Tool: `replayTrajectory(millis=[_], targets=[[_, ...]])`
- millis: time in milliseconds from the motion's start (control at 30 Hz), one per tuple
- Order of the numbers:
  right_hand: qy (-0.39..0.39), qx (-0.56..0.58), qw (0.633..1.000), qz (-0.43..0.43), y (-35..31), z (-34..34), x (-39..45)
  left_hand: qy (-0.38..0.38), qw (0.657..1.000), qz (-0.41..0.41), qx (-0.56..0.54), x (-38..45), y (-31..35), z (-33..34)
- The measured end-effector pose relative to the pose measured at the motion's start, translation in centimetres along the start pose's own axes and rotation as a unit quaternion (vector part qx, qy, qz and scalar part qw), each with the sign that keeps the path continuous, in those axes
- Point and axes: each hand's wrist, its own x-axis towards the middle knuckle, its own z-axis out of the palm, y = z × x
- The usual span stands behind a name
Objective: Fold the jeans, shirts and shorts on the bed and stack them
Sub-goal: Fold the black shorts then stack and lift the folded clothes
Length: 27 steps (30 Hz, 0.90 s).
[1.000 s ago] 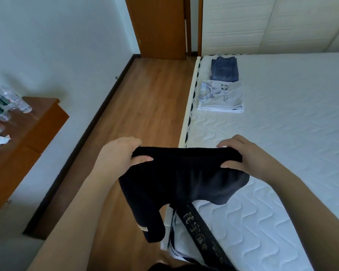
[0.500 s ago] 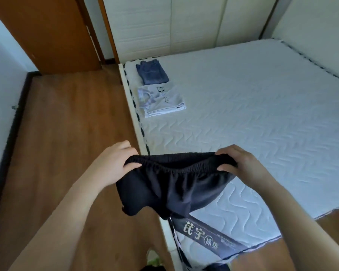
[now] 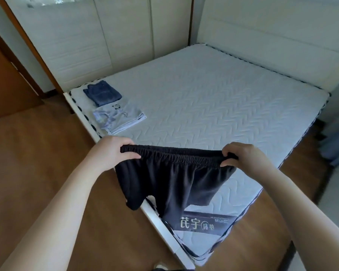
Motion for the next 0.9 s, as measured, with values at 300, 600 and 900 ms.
replayTrajectory(millis=[300, 600, 900], targets=[[0.032, -0.054, 0.994, 0.085, -1.6, -2.0, -4.3, 0.049, 0.991, 0.089, 0.082, -1.8, 4.0, -3.2], [0.081, 0.002, 0.992, 0.092, -8.1, -1.2, -3.1, 0.082, 0.977, 0.135, 0.141, -3.2, -1.2, -6.9], [0.053, -0.073, 0.986, 0.139, -19.0, 1.3, 5.2, 0.040, 0.988, 0.148, -0.020, -1.9, -10.7, -11.4]])
